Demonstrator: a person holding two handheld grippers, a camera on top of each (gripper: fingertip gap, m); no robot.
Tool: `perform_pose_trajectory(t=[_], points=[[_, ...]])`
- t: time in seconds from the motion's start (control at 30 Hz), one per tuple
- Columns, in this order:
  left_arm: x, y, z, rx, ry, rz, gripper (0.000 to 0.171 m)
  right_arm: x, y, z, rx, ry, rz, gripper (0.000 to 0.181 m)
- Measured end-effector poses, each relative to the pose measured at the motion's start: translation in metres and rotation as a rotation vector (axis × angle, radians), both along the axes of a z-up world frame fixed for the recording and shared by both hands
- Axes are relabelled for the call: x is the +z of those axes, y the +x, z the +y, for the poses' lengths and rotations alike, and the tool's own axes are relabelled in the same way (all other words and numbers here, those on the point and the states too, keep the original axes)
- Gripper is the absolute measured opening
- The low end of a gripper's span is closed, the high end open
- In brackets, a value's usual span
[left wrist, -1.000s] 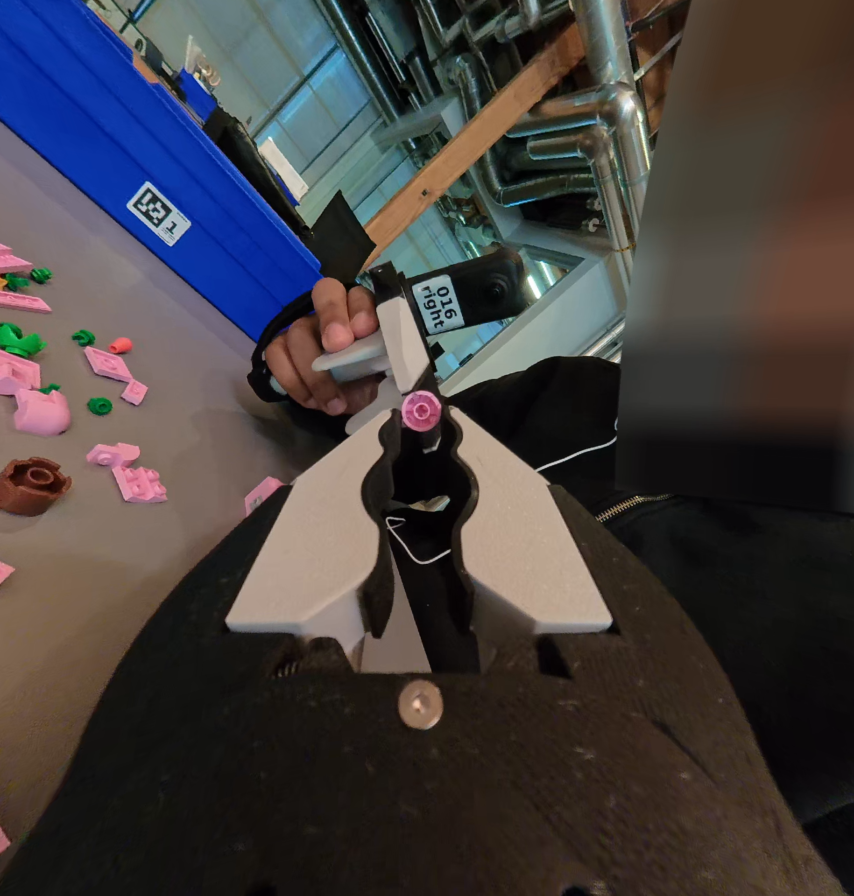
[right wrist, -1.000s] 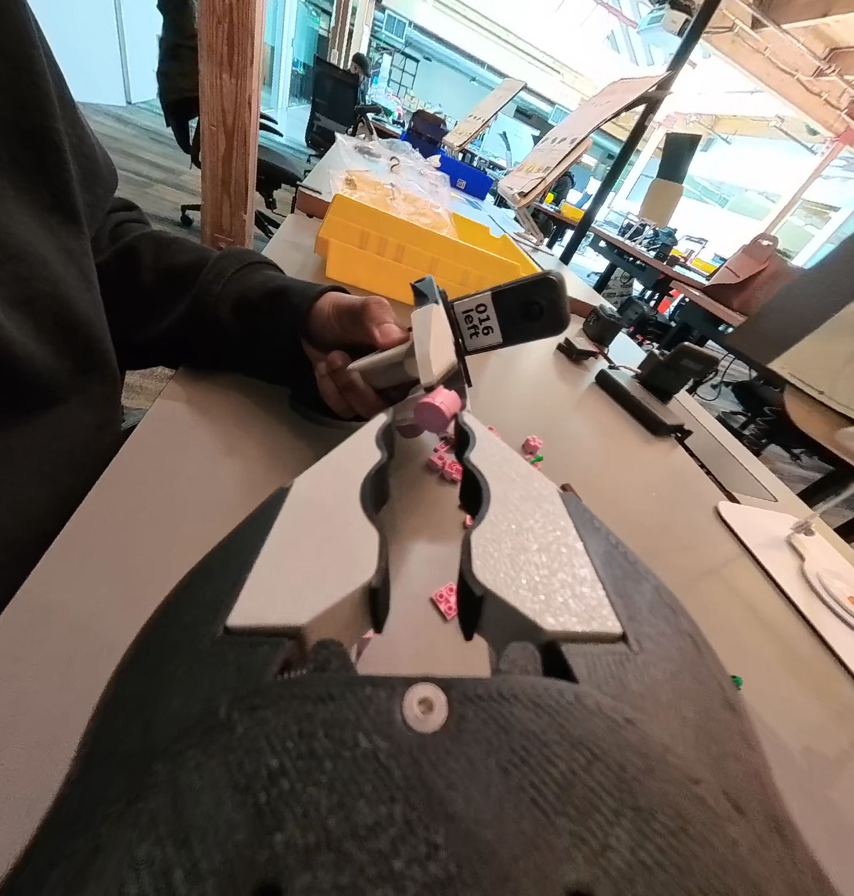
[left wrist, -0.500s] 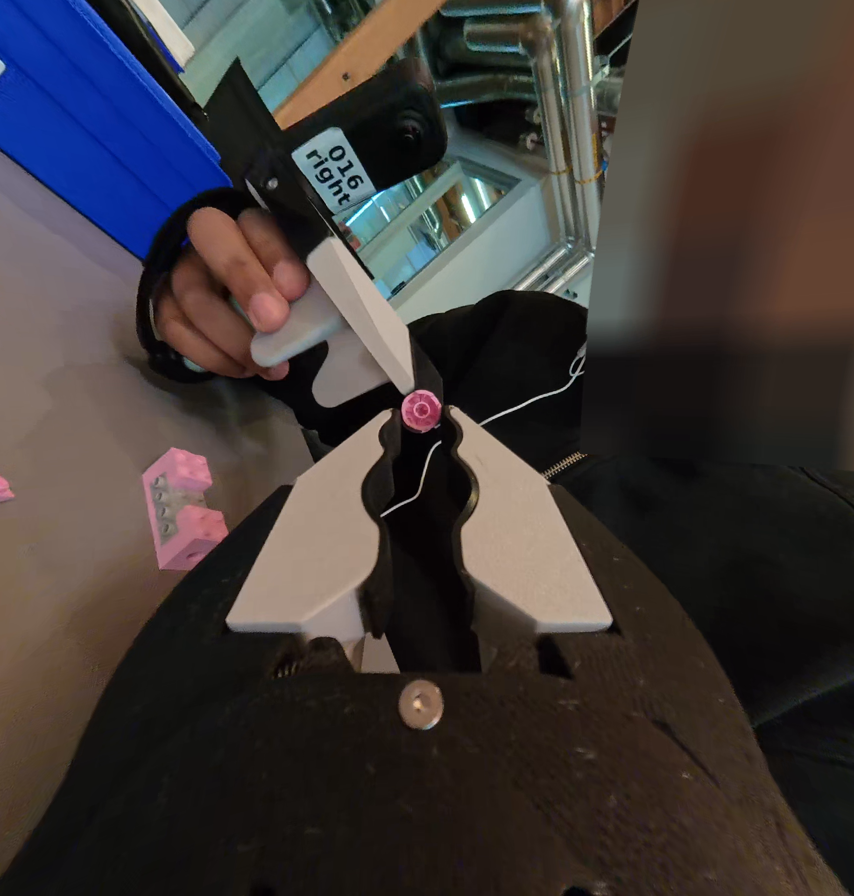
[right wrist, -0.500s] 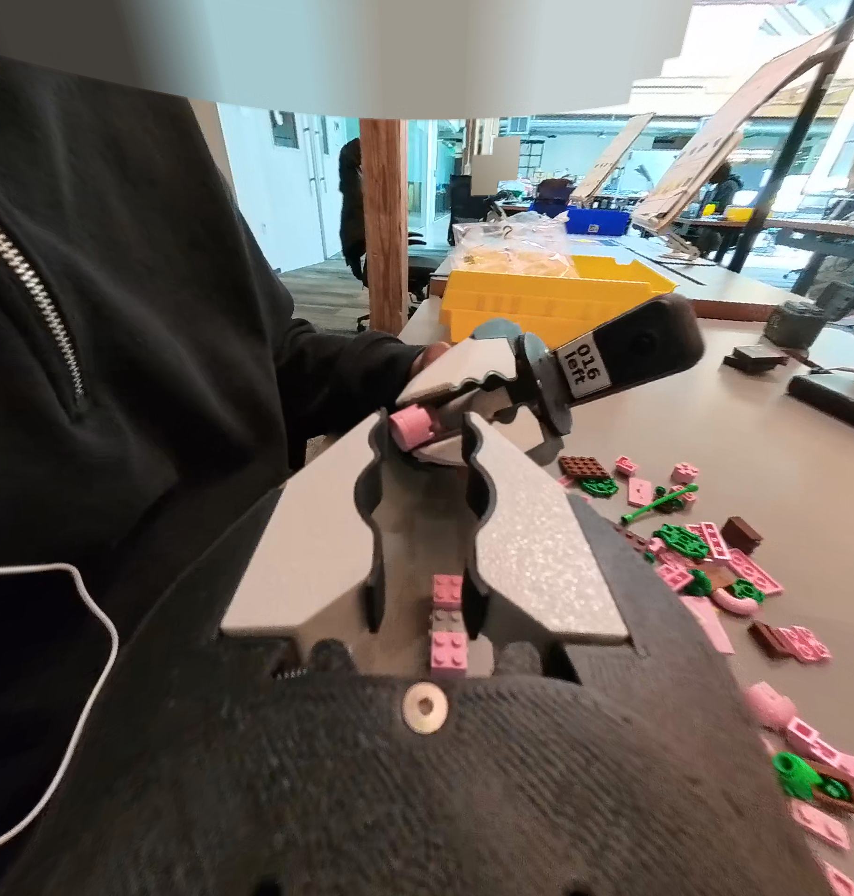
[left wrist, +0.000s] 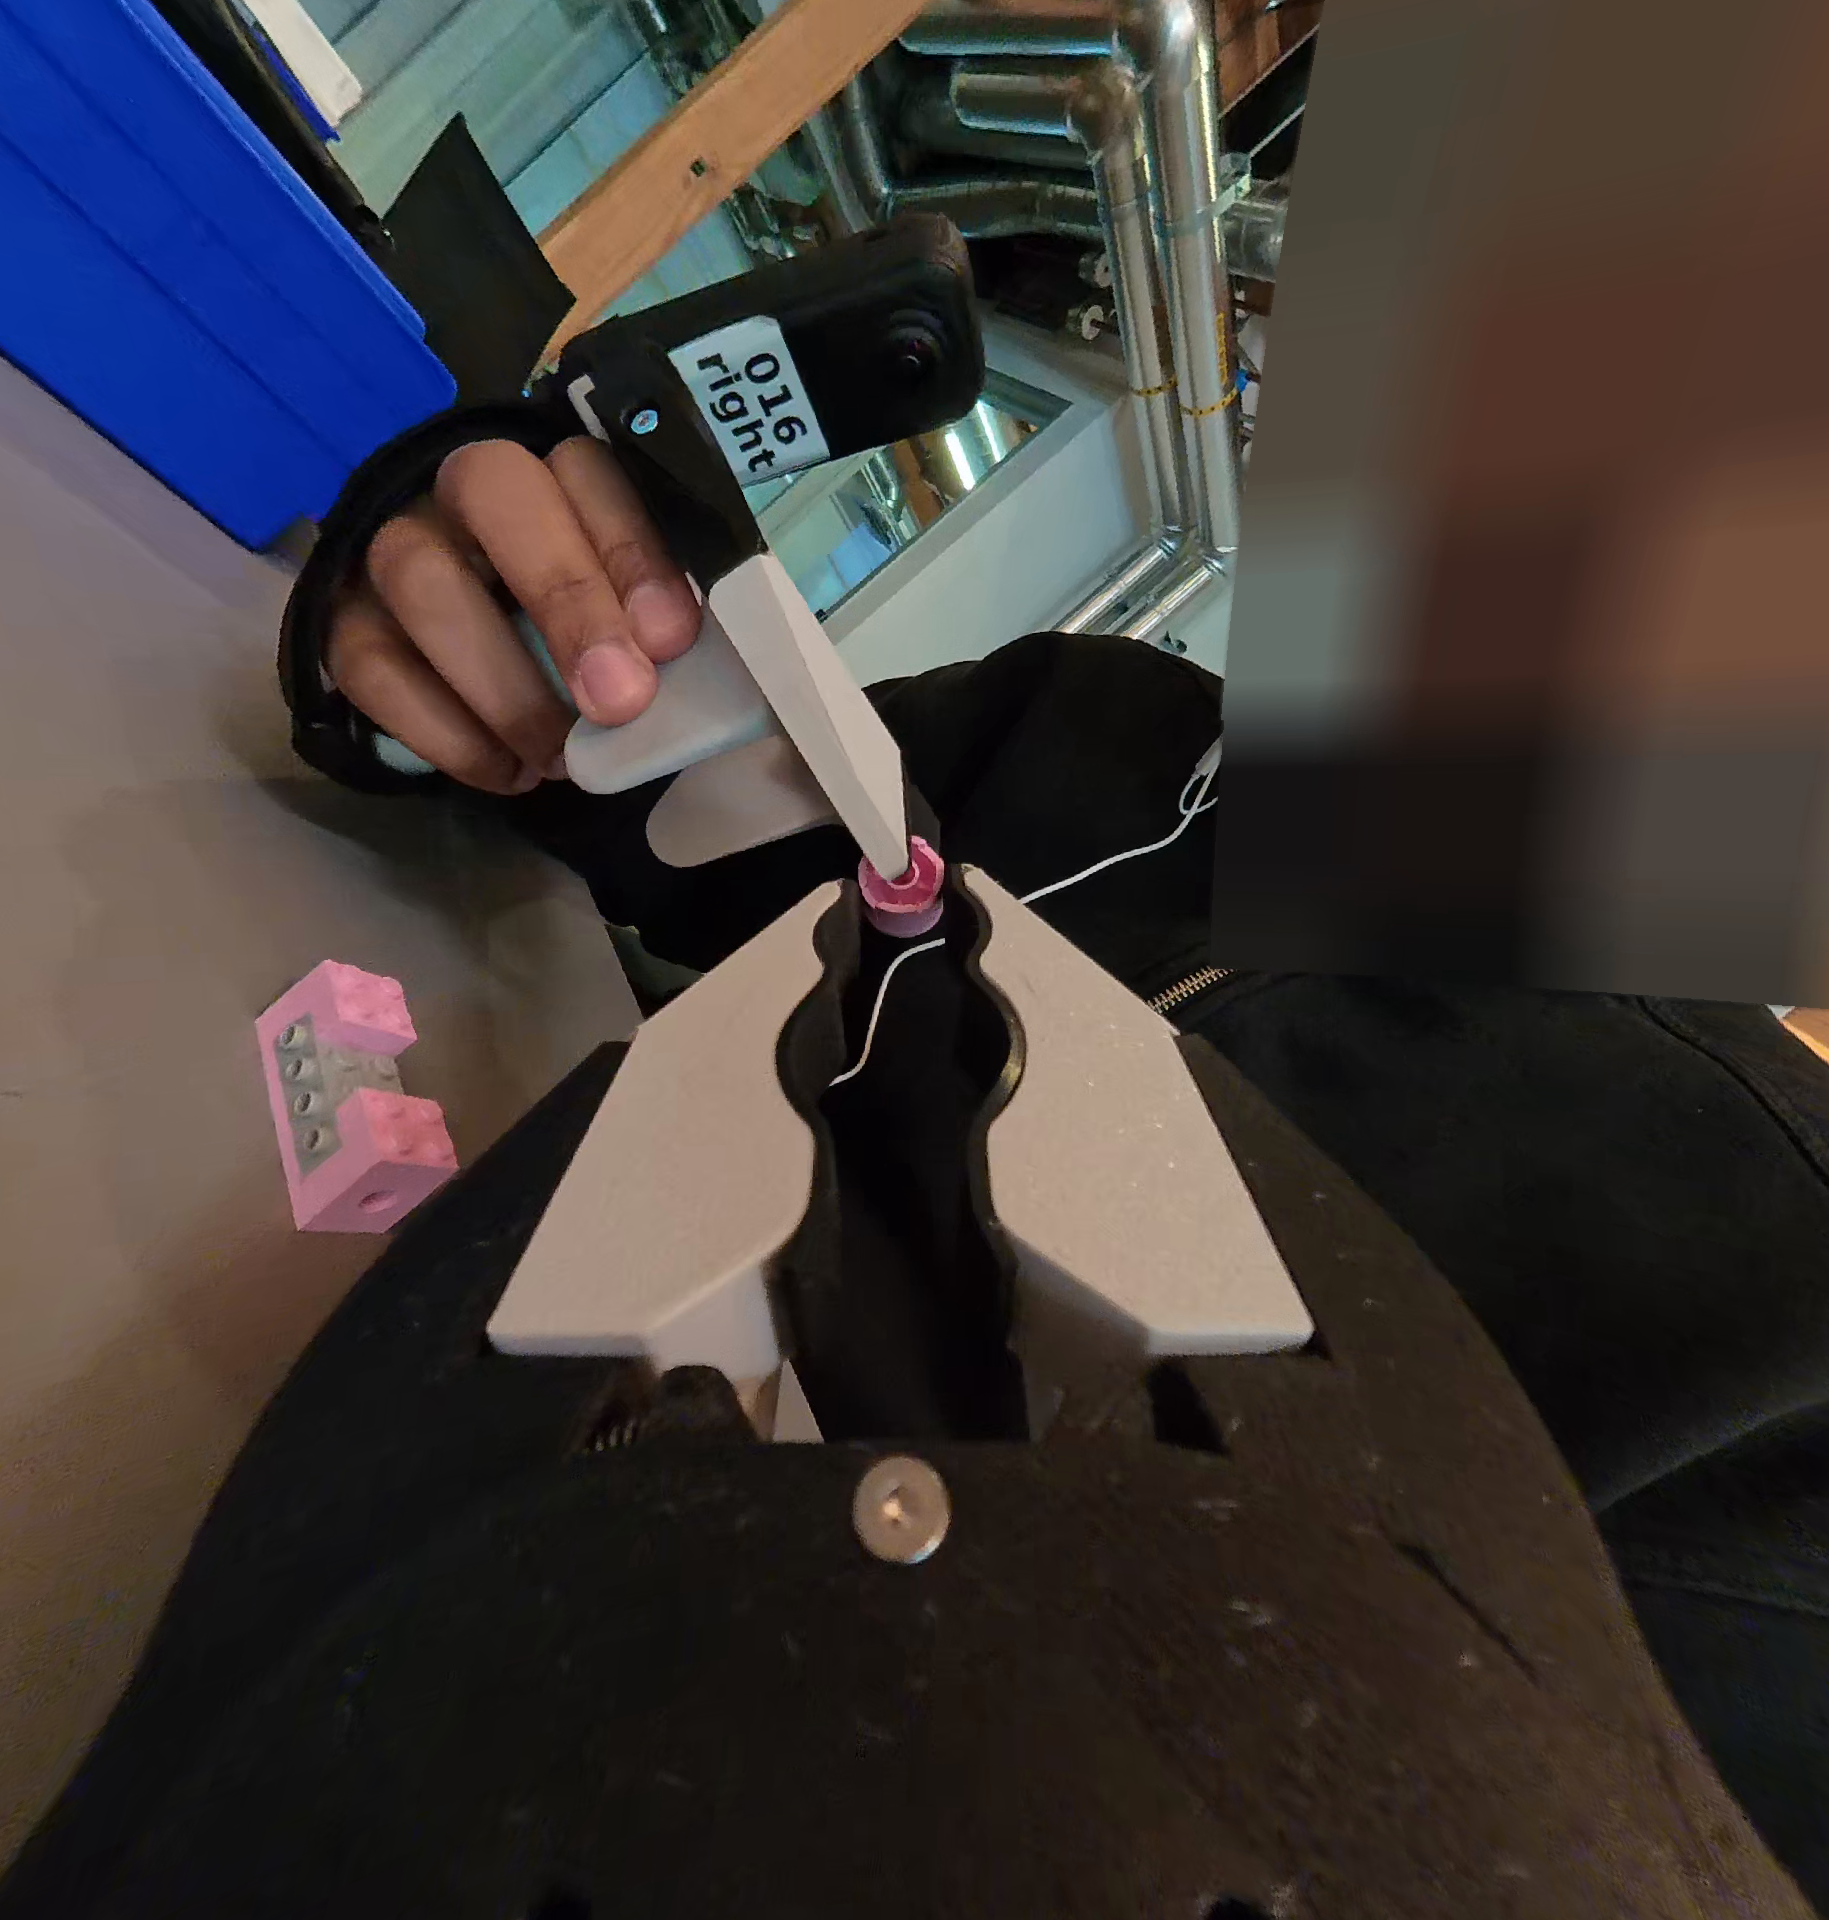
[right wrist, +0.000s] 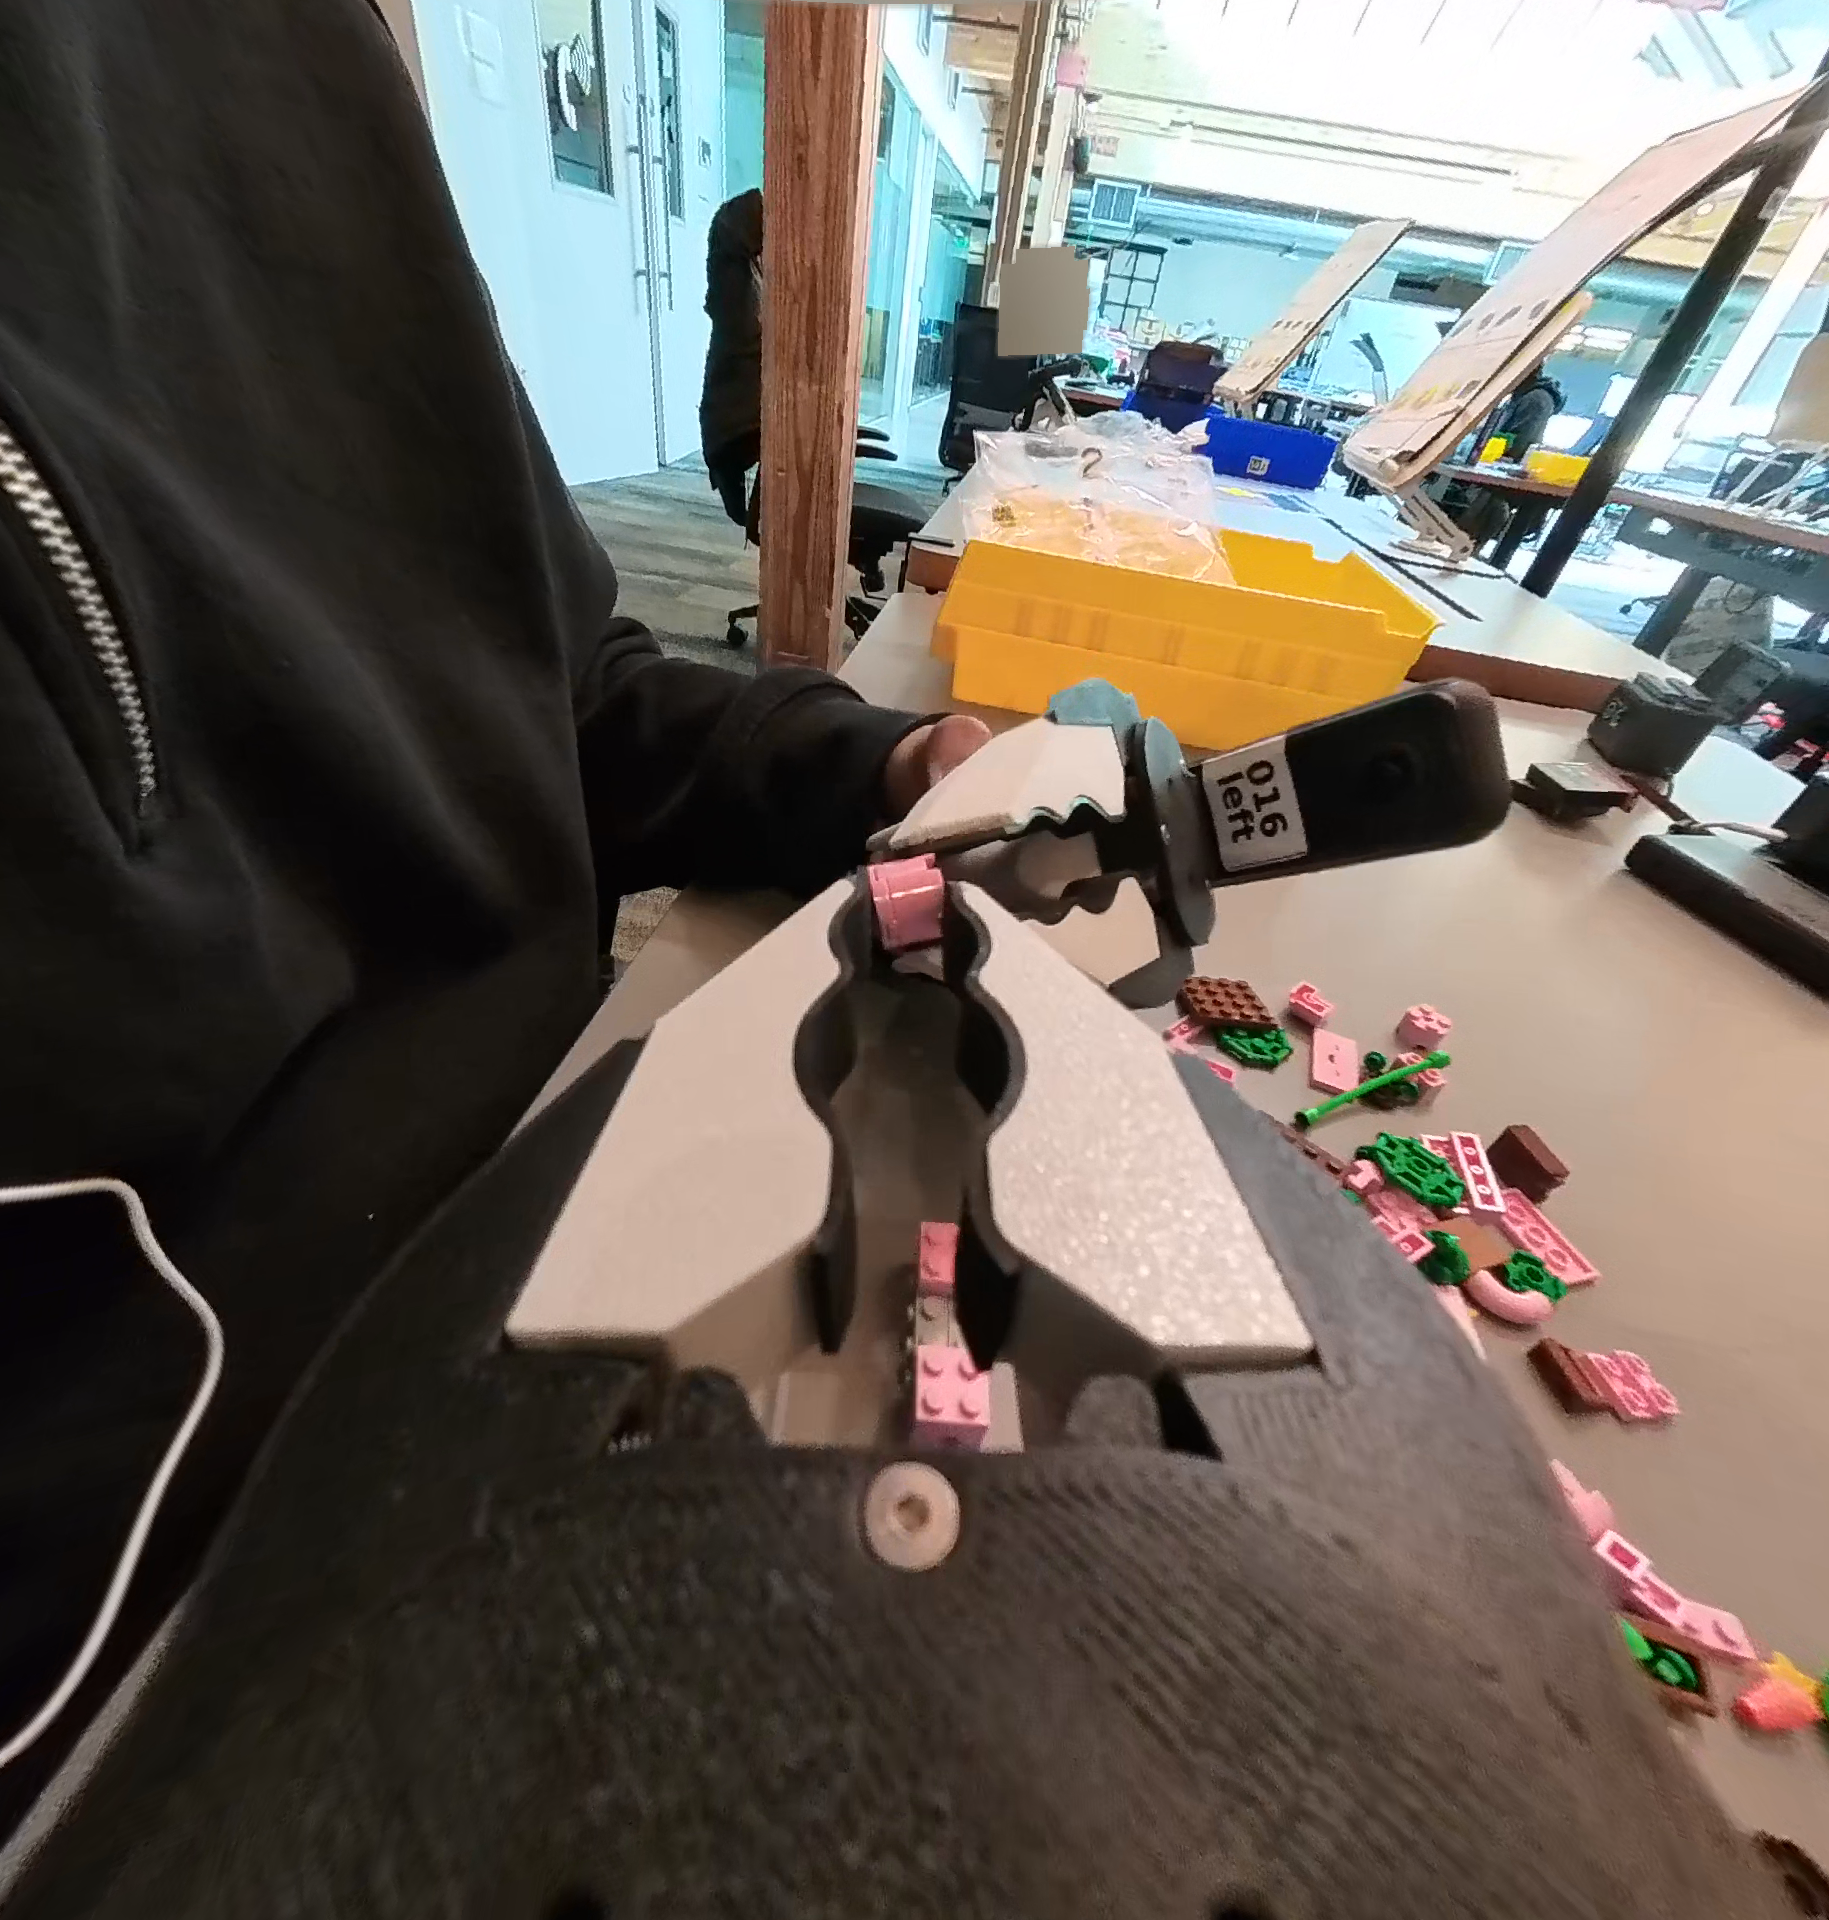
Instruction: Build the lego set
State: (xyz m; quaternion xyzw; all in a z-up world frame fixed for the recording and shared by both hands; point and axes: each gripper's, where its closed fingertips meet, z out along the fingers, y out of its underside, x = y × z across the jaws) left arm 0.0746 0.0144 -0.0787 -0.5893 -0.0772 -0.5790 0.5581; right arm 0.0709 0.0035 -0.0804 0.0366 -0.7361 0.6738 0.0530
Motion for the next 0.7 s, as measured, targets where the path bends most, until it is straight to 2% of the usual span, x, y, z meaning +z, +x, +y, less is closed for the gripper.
perform_pose_trajectory(t=[0.1,0.2,0.33,0.43,0.7], points=[[0.001,-0.002,0.000,0.022,0.008,0.012,0.014,0.001,-0.001,0.000,-0.012,0.001,0.010,0.012],[0.009,-0.012,0.001,0.140,0.051,0.103,0.021,0.006,-0.011,0.003,-0.064,-0.027,0.010,0.012],[0.013,-0.016,0.005,0.333,0.090,0.410,0.030,0.011,-0.021,0.010,-0.101,-0.061,-0.039,0.012],[0.006,-0.021,0.009,0.455,0.058,0.625,0.017,0.012,-0.022,0.011,-0.100,-0.071,-0.096,0.012],[0.009,-0.014,0.007,0.448,0.093,0.696,0.013,0.015,-0.016,0.011,-0.042,-0.103,-0.140,0.012]])
